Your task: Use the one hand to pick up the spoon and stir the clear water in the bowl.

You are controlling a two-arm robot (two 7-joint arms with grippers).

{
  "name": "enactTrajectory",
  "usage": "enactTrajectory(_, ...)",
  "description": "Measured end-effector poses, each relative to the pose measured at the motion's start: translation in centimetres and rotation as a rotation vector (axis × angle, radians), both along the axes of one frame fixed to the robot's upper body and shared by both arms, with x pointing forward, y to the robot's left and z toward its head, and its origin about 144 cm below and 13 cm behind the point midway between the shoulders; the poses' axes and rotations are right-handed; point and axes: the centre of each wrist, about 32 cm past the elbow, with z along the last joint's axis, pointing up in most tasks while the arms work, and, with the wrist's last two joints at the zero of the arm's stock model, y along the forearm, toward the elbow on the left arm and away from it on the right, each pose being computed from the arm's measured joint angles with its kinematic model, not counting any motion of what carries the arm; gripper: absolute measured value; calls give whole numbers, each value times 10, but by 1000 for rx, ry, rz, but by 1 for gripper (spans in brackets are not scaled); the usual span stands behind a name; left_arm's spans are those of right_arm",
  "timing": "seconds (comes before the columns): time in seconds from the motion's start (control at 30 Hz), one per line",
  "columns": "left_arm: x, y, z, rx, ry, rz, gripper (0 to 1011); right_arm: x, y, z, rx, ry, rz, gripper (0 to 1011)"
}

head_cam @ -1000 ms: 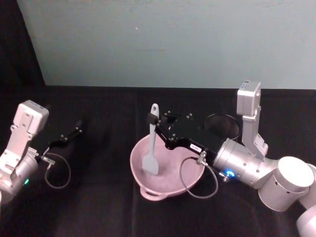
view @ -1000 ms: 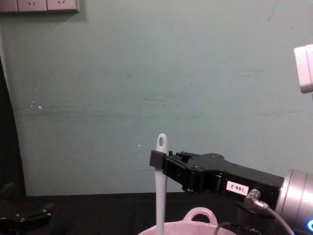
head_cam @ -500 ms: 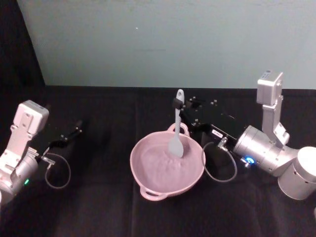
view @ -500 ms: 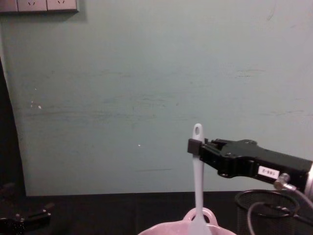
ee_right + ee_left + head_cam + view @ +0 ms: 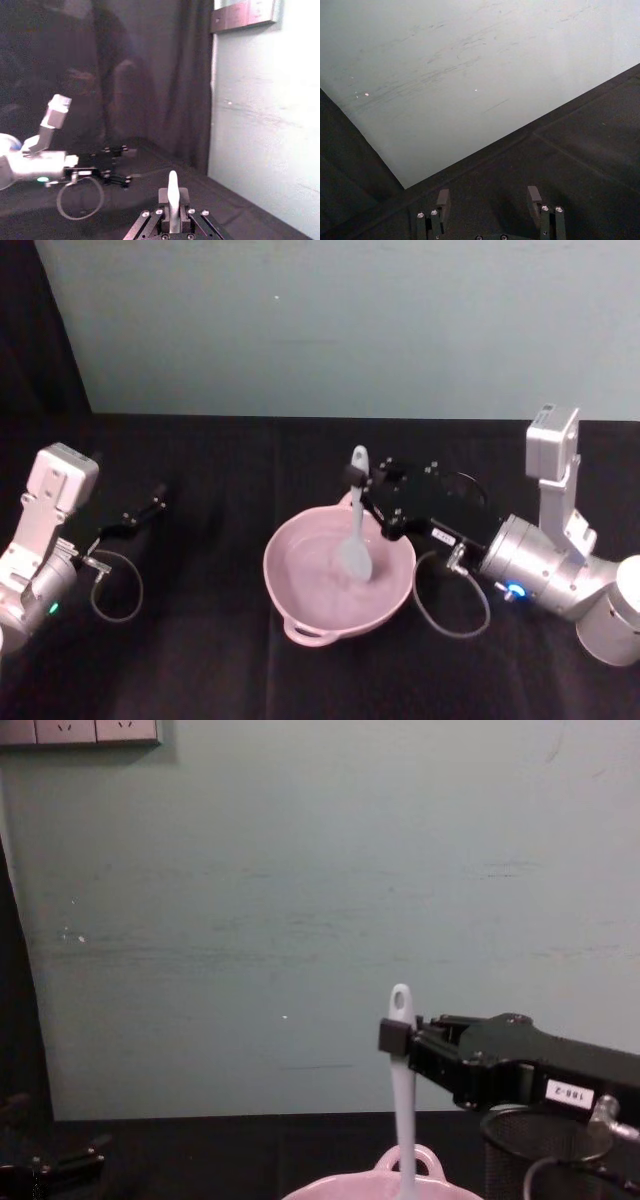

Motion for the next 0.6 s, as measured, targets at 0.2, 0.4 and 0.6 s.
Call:
enactTrajectory(0.2, 0, 0, 0, 0, 0, 0, 1005, -12, 13, 0, 6, 8, 58, 113)
enactTrajectory(0.4, 0, 0, 0, 0, 0, 0, 1005, -13, 25, 0, 24, 16, 86, 113)
enactTrajectory(0.6, 0, 0, 0, 0, 0, 0, 1005, -7, 35, -2, 49, 33, 89, 113)
